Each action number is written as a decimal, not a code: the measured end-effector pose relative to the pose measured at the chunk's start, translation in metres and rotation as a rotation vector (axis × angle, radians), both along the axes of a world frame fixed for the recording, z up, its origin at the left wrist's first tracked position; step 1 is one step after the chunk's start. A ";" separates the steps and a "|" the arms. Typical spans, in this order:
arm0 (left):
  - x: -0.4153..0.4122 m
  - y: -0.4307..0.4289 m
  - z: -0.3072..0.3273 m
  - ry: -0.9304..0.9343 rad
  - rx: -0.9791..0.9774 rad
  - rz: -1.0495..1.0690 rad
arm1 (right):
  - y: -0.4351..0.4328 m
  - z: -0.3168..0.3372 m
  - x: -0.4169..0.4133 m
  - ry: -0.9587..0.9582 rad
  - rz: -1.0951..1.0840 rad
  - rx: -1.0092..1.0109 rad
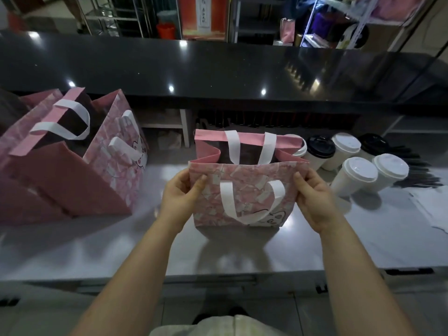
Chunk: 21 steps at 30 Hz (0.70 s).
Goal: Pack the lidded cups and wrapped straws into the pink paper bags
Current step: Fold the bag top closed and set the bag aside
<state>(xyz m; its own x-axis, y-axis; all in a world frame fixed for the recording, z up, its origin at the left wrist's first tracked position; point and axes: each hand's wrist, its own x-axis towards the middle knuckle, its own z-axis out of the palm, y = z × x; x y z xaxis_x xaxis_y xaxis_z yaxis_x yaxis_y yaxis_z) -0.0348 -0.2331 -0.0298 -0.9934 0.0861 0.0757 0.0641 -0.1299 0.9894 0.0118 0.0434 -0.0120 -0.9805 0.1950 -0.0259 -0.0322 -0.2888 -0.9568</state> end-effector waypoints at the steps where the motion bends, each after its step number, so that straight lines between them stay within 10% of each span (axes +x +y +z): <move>1: 0.001 0.000 0.002 -0.012 0.025 0.004 | -0.005 -0.003 -0.002 0.007 -0.054 0.002; 13: 0.008 0.001 0.012 0.096 -0.001 0.267 | -0.027 -0.012 -0.008 0.167 -0.348 0.110; 21: -0.003 -0.016 0.018 0.224 -0.106 0.153 | -0.003 -0.006 -0.021 0.149 -0.136 0.170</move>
